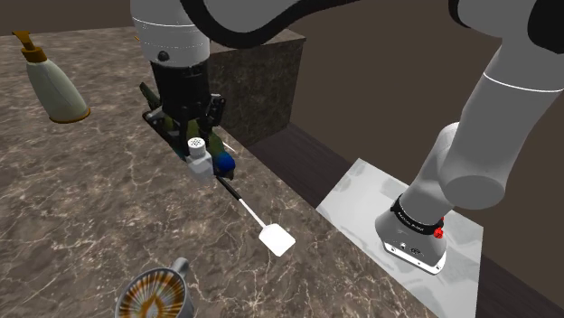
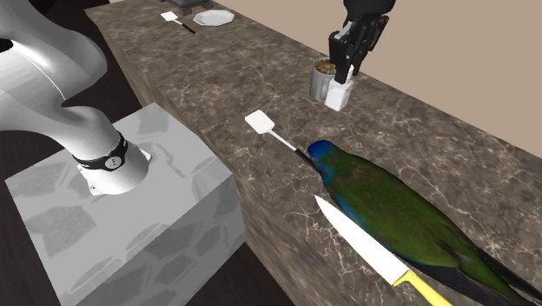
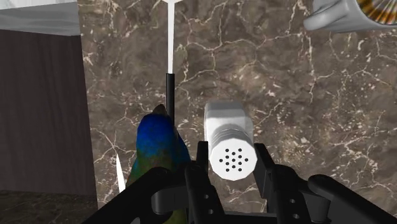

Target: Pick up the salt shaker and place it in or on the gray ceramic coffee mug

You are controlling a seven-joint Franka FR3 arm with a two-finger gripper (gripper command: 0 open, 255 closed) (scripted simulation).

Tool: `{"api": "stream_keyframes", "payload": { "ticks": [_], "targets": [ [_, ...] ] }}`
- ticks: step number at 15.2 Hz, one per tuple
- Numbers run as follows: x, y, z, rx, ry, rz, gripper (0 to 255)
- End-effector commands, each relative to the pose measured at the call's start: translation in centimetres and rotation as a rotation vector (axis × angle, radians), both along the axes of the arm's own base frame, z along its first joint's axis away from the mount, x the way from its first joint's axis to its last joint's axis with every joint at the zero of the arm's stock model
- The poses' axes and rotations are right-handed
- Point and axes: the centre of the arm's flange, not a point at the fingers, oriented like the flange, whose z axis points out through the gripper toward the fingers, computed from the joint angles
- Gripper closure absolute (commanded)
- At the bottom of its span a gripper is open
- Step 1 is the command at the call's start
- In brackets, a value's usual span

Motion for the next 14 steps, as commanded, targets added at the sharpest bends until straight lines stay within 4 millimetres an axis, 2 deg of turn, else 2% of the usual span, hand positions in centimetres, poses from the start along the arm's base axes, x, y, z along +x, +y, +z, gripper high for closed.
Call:
{"api": "stream_keyframes", "payload": {
  "ticks": [1, 7, 14],
  "targets": [
    [0.0, -0.1, 1.1, 0.0, 0.0, 0.0, 255],
    [0.0, -0.1, 4.0, 0.0, 0.0, 0.0, 255],
    [-5.2, 7.4, 5.7, 0.0, 0.0, 0.0, 255]
  ]
}}
